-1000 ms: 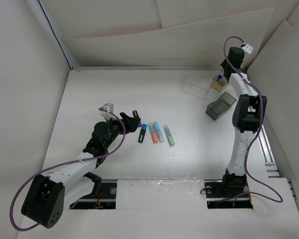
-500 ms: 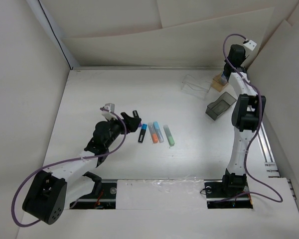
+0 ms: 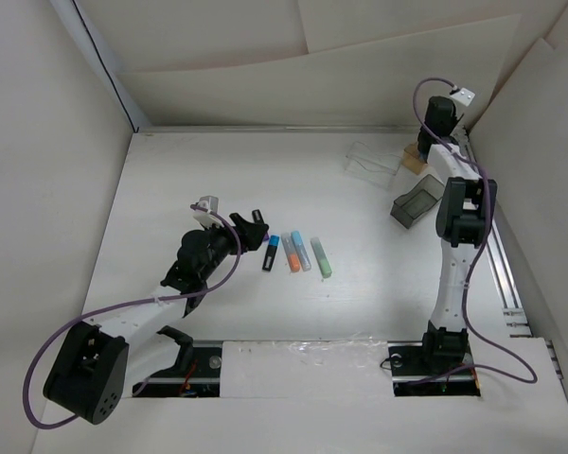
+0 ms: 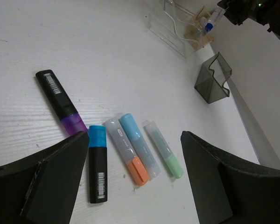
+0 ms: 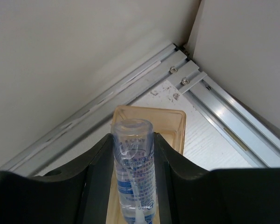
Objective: Sort the stationery into containers
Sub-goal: Place the stationery in the storage box.
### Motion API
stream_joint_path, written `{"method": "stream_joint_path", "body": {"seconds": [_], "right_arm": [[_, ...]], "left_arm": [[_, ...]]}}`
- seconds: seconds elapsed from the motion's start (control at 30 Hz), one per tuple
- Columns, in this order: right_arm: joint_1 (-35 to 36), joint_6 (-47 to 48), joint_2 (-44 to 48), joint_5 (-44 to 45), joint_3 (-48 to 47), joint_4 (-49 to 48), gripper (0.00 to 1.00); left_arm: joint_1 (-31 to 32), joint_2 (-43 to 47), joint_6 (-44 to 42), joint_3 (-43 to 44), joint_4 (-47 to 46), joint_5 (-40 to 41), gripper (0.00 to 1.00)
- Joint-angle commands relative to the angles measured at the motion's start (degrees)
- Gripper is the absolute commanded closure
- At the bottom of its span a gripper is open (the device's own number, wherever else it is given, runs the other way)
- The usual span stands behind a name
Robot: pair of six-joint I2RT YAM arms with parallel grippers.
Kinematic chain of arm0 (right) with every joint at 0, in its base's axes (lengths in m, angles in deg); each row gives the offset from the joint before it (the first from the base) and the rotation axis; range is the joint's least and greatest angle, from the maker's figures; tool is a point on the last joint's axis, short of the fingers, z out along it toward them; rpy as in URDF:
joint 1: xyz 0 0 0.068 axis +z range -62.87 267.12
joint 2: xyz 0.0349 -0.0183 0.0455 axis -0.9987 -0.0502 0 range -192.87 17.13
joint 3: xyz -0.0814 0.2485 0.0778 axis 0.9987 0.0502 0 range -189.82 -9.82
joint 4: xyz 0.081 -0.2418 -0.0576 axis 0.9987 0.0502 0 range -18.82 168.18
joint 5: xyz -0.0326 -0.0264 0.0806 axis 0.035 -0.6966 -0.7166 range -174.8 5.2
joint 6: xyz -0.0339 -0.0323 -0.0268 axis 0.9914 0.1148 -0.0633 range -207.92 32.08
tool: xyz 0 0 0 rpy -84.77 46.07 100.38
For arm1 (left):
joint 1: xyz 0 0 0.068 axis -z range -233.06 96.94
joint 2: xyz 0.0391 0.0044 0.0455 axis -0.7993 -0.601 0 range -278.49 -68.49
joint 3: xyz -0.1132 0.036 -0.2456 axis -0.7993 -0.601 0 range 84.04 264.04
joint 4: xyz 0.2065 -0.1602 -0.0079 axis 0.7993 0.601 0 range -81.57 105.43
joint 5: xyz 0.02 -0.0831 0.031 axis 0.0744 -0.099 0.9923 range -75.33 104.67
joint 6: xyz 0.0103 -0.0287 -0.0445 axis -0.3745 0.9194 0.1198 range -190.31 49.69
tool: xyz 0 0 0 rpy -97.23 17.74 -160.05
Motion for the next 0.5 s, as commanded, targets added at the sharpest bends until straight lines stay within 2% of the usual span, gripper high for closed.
{"method": "stream_joint_path", "body": {"seconds": [0.0, 0.03, 0.07, 0.17, 0.27, 0.47], "right_arm": [[0.5, 0.8, 2.5, 0.4, 2.0, -3.3, 0.83], [0.5, 0.8, 3.7, 0.4, 2.9, -3.3, 0.71], [1.1, 0.8, 4.7, 0.4, 4.0, -3.9, 0.64], [1.1, 0.8, 9.1, -0.1, 9.6, -6.0, 0.48], [1.6, 0.8, 13.3, -0.1, 12.9, -6.0, 0.37], [2.2, 0.8, 20.9, -2.5, 19.1, -6.0, 0.37]], "left_arm": [[0.0, 0.7, 0.1, 0.4, -3.3, -1.0, 0.23], [0.0, 0.7, 0.1, 0.4, -3.3, -1.0, 0.23], [0.0, 0.7, 0.1, 0.4, -3.3, -1.0, 0.23], [0.0, 0.7, 0.1, 0.4, -3.3, -1.5, 0.23], [0.0, 0.7, 0.1, 0.4, -3.3, -1.5, 0.23], [0.0, 1.8, 0.6, 0.4, -3.3, -1.5, 0.23]]}}
